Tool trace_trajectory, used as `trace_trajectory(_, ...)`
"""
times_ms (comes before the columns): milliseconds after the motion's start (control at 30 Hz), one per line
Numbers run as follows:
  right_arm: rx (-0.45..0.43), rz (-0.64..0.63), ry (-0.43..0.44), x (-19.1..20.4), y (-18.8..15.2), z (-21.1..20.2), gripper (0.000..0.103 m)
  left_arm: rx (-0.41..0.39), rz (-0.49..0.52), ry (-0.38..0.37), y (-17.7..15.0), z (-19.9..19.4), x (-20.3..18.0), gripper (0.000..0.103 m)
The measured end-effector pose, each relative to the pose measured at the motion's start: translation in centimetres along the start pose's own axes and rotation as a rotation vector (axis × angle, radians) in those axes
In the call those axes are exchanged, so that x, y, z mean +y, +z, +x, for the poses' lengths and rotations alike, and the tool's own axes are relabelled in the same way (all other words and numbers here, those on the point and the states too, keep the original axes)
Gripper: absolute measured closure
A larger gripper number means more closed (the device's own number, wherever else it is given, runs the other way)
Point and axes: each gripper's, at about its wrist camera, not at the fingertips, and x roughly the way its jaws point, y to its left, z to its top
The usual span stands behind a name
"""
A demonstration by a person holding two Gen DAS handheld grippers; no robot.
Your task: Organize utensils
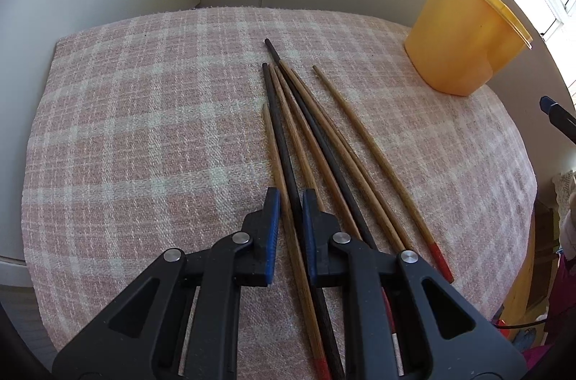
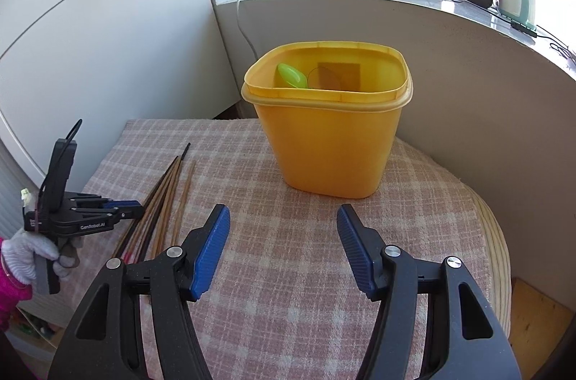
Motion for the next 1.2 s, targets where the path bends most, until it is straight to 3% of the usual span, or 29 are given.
trace_trajectory(200, -0.012, -0.041, 0.009, 1.9, 1.2, 0.8, 0.042, -0.009, -0.018, 0.006, -0.1, -0.4, 1.0, 0.092)
trace_trajectory(500, -0.025, -0.174, 0.148, 3.7, 2.3, 1.1, 0.042, -0.036, -0.11, 0.104, -1.9, -2.2, 1.2, 0.092)
trace_trajectory(633, -0.044, -0.223, 0.207, 4.2, 2.3, 0.0, 0.042, -0.021, -0.172, 0.114, -1.5, -1.7, -0.3, 0.092)
trace_trajectory(800, -0.034, -0.227, 0.26, 3.8, 1.4, -2.0, 0.042, -0.095, -0.157, 0.145, -0.7, -4.5, -2.7, 0.092)
trace_trajectory(967, -0.082, -0.239, 0.241, 2.7, 0.4, -4.3, 0.042, -0.16, -0.129, 0.175, -0.2, -7.3, -4.2, 0.065)
trace_trajectory(1200, -0.149, -0.153, 0.202, 0.5, -1.3, -6.7, 0.042, -0.194, -0.042, 0.17, 0.4, -9.7, -5.9, 0.064)
